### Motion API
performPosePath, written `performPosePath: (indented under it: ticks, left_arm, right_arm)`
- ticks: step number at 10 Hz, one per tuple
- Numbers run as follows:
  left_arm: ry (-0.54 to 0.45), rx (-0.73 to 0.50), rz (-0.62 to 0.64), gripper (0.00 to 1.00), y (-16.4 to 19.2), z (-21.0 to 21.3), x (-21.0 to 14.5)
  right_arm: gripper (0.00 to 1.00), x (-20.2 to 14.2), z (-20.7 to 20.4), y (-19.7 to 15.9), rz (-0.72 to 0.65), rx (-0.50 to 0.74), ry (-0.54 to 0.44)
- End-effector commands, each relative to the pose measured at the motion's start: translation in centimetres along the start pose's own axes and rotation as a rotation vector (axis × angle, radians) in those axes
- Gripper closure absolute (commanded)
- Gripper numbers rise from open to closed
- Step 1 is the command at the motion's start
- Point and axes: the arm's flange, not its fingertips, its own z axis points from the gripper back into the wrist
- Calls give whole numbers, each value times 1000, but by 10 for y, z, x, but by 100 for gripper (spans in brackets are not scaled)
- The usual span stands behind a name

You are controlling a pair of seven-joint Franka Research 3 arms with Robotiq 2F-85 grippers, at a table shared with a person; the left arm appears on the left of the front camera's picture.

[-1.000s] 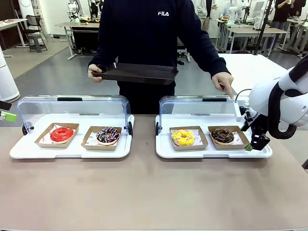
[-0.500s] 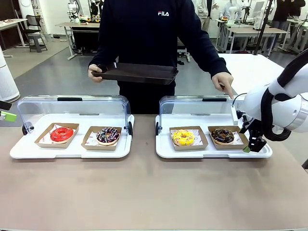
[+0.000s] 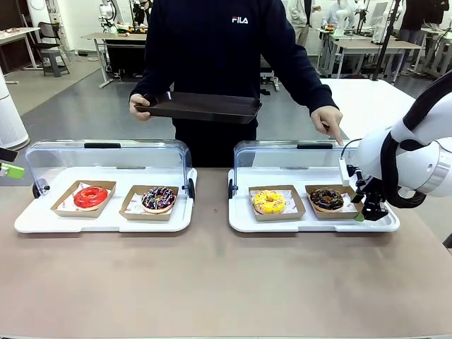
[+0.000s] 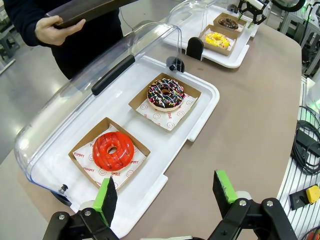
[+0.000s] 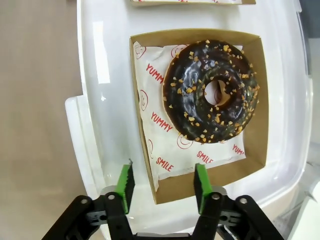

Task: Provide the desired donut to the person.
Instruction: Pick up and lift the Paper togo box containing the Donut pointed at by the person.

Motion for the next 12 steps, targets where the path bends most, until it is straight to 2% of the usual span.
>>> performPosePath:
  ticks: [1, 3, 7, 9, 12]
  left_arm:
    - [-18, -5, -8, 0, 2, -1, -1]
    - [-18, -5, -8, 0, 2, -1, -1]
    - [-18, -5, -8, 0, 2, -1, -1]
    - [-18, -5, -8, 0, 2, -1, -1]
    - [-18, -5, -8, 0, 2, -1, -1]
  right_arm:
    - [100, -5, -6, -8, 14, -9, 17]
    - [98, -6, -5, -7, 19, 13, 12]
    - [100, -3, 4, 3, 38, 48, 1]
    - [100, -2, 30, 28, 51, 13, -10]
    - [100, -2, 97, 93, 92, -75, -94]
